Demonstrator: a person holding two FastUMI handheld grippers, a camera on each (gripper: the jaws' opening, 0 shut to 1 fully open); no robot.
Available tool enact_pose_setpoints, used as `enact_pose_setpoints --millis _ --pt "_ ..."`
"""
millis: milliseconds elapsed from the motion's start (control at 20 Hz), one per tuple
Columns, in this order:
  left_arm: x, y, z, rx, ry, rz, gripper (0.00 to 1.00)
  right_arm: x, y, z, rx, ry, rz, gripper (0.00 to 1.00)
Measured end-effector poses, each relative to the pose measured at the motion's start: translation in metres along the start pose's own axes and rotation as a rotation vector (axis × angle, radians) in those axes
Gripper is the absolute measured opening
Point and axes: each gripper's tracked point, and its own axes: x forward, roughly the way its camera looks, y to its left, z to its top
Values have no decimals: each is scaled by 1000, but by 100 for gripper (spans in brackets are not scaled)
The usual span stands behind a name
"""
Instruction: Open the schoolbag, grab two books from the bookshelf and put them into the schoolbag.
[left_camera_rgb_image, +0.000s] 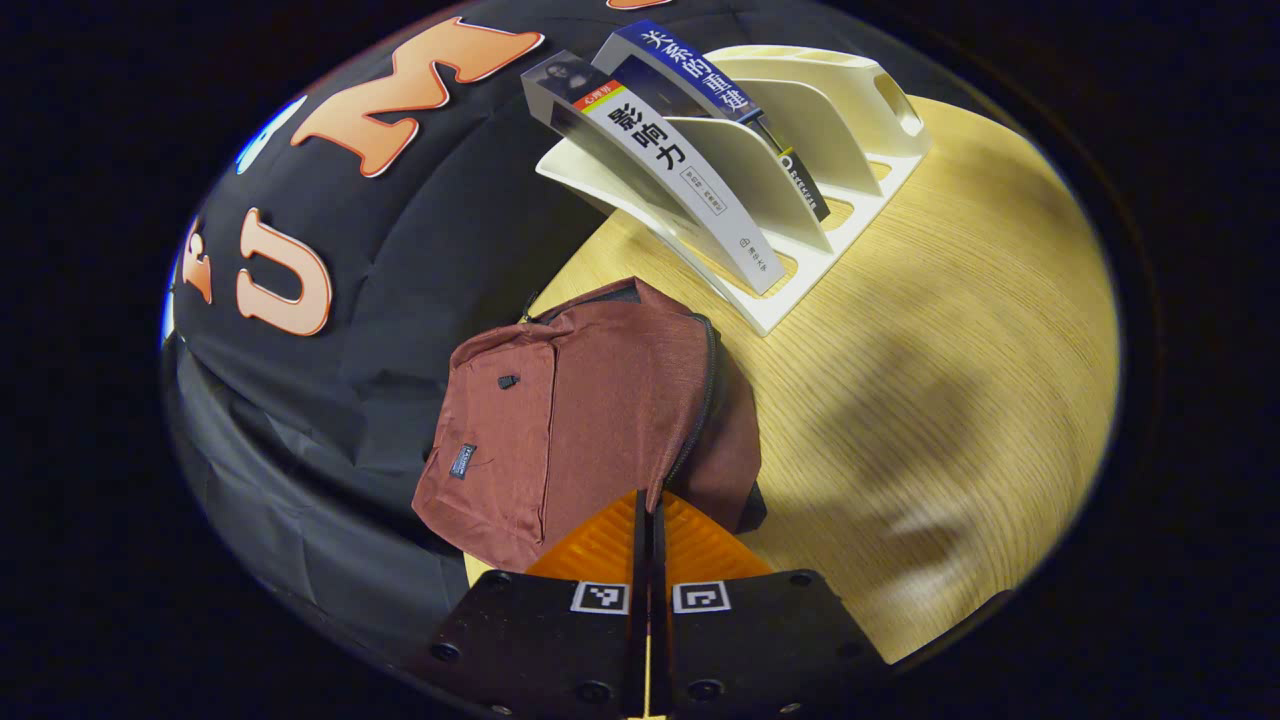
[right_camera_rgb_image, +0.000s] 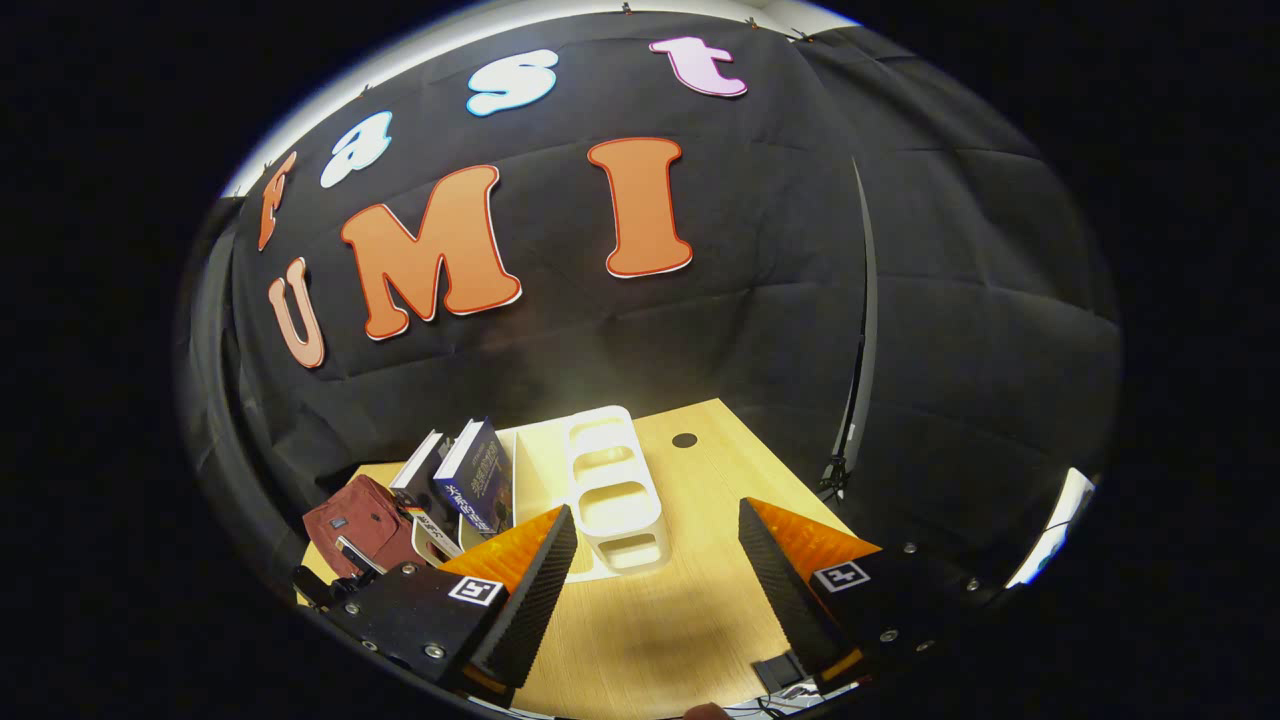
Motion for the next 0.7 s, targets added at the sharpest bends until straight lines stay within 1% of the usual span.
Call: enact_pose_setpoints --millis 100,200,300,400,550,700 --pt "-1 3 2 3 -3 -26 1 -1 11 -3 -14 6 43 97" --pt "0 4 2 14 5 -59 1 -2 16 1 -60 -18 39 97" --pt "-5 8 4 37 -5 -101 1 -4 20 2 -70 -35 10 97" --pt "-10 15 5 36 -16 -161 0 -8 31 0 -31 -41 -14 97" --pt "-21 37 9 -12 -40 -243 1 -17 49 -9 18 -42 -65 97" --pt "-34 64 12 -54 -63 -320 1 -24 66 -18 28 -50 -123 97"
